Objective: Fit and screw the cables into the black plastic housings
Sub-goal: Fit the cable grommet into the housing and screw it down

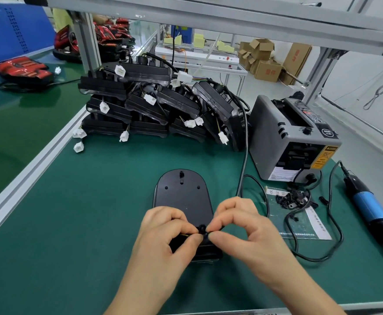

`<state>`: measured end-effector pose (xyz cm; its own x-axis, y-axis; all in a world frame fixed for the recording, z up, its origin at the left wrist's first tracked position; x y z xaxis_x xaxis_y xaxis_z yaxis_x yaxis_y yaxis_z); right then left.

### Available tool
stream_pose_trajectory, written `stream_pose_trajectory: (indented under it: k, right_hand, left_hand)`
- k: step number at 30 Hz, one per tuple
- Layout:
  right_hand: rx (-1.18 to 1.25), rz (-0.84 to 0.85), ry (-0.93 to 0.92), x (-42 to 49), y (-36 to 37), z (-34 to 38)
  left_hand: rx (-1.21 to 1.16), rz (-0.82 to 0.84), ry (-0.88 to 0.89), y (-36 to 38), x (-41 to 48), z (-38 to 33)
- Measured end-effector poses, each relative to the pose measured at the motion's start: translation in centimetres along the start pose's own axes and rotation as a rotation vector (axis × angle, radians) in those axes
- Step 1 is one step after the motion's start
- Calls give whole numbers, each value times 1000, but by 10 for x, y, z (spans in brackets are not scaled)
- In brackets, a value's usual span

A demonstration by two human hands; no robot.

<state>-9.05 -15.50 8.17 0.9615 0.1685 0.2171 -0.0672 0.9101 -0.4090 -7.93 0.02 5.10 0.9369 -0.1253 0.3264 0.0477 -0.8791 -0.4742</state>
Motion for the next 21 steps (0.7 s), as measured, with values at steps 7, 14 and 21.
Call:
stream_pose_trajectory:
  k: [7,14,21]
  right_hand:
    - [-84,-43,20,4,4,-9]
    - [-30,-12,91,5,5,-11]
    - [-71,-3,152,7,6,-9]
  left_hand:
    - [-39,2,-27,1,0,4]
    - [-30,6,-24,2,-1,3]
    - [-19,-15,-17,2,-1,4]
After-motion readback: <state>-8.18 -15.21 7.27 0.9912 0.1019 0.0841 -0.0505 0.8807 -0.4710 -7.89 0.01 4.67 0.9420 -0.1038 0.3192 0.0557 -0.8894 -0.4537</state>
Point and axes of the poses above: each hand's wrist, its own x-axis towards the middle knuckle, its own y-axis out of the palm, z = x × y, the point moved 5 cm from there along x, towards the middle knuckle, and after that the axes turned 2 degrees about -y, right-handed, at the moved point
